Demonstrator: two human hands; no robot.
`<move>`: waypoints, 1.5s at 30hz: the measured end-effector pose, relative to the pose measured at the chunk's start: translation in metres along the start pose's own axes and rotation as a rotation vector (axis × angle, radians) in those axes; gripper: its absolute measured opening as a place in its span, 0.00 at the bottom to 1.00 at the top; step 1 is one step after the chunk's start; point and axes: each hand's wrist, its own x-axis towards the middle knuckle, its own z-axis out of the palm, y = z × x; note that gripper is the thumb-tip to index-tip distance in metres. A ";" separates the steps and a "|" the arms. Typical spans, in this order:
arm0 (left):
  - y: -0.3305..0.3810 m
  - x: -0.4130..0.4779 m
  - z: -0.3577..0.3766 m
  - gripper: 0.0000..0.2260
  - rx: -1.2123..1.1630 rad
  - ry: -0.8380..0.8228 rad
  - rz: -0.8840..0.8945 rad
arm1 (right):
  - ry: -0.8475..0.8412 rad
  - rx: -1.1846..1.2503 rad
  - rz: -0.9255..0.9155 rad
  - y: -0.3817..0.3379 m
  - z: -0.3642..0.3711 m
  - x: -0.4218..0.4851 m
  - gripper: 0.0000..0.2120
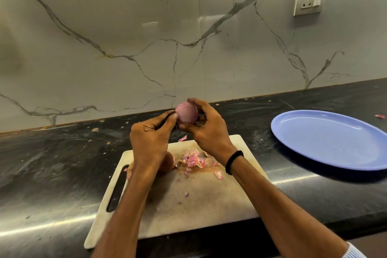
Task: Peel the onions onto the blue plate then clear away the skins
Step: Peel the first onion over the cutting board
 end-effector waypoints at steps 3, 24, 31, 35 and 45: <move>0.000 -0.001 0.002 0.12 0.058 -0.005 0.059 | 0.021 -0.055 -0.029 0.000 -0.001 0.000 0.33; -0.002 0.002 -0.005 0.05 0.093 0.185 -0.074 | -0.107 0.170 0.039 -0.007 0.003 -0.002 0.31; 0.003 0.005 -0.007 0.09 0.052 0.212 -0.084 | -0.090 0.255 0.088 -0.009 -0.002 0.000 0.30; 0.012 0.000 -0.001 0.06 -0.140 0.055 -0.184 | -0.072 0.187 0.055 -0.005 -0.001 0.000 0.32; 0.011 0.004 -0.001 0.07 -0.321 0.046 -0.431 | -0.098 0.008 -0.016 -0.001 0.000 0.000 0.31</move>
